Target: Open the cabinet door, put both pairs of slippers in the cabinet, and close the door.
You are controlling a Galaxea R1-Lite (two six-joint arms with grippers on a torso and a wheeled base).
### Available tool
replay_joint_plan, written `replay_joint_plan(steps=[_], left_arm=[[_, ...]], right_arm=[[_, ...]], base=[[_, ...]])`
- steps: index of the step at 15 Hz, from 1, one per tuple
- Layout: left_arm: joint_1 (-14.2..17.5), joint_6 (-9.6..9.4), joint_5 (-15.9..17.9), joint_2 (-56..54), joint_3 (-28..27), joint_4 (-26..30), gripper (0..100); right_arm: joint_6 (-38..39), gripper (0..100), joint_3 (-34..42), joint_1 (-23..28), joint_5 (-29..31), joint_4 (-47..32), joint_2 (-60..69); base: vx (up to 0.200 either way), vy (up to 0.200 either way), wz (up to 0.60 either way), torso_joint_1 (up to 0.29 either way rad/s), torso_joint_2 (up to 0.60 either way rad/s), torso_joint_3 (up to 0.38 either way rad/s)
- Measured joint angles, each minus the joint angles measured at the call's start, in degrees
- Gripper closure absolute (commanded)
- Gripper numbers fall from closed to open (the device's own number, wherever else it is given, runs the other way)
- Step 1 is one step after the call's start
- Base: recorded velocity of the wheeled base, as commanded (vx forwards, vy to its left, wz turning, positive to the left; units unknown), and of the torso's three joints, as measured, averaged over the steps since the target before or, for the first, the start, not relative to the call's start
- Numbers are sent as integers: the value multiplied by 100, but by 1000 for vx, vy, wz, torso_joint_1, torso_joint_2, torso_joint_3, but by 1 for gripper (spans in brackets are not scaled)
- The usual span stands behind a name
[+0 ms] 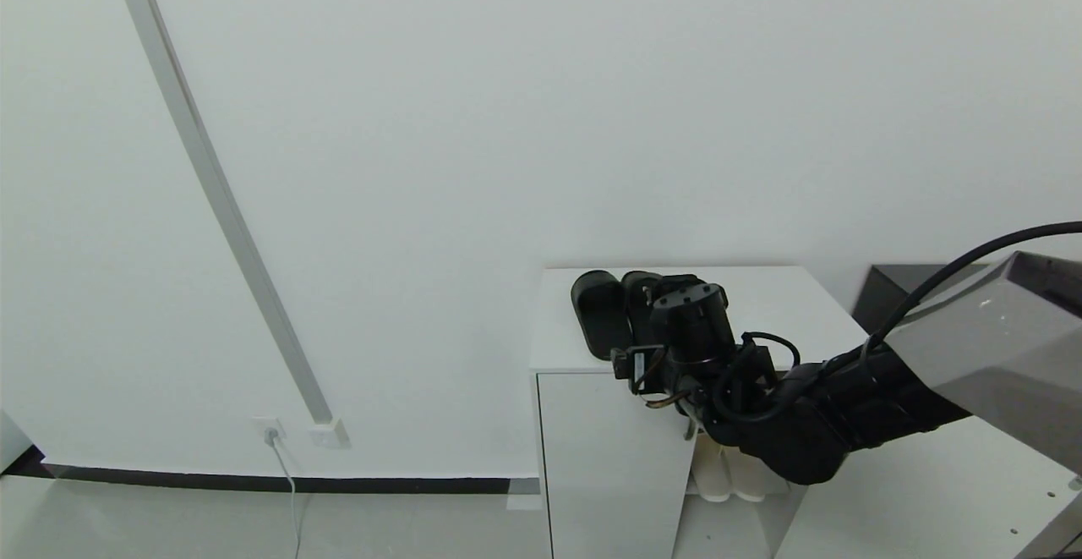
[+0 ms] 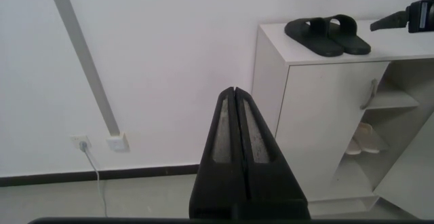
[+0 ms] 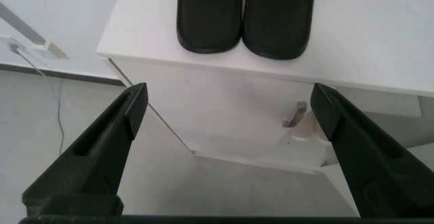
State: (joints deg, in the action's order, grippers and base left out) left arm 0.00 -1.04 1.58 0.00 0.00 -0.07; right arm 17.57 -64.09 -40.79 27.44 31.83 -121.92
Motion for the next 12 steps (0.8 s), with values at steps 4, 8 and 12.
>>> replay_joint_plan(steps=[4,8,12], left_arm=[[0,6,-2,0,0,2,100],[-2,4,-2,0,0,2,100],[0,4,-2,0,0,0,100]], right_arm=[[0,0,59,9,0,241,-208],[-17,0,69,35,-5,616,-510],[-55,0,-79,260,-265,1133,-959]], base=[[200,0,0,5,-4,-2],[50,0,0,4,-1,-1],[0,0,0,0,0,0]])
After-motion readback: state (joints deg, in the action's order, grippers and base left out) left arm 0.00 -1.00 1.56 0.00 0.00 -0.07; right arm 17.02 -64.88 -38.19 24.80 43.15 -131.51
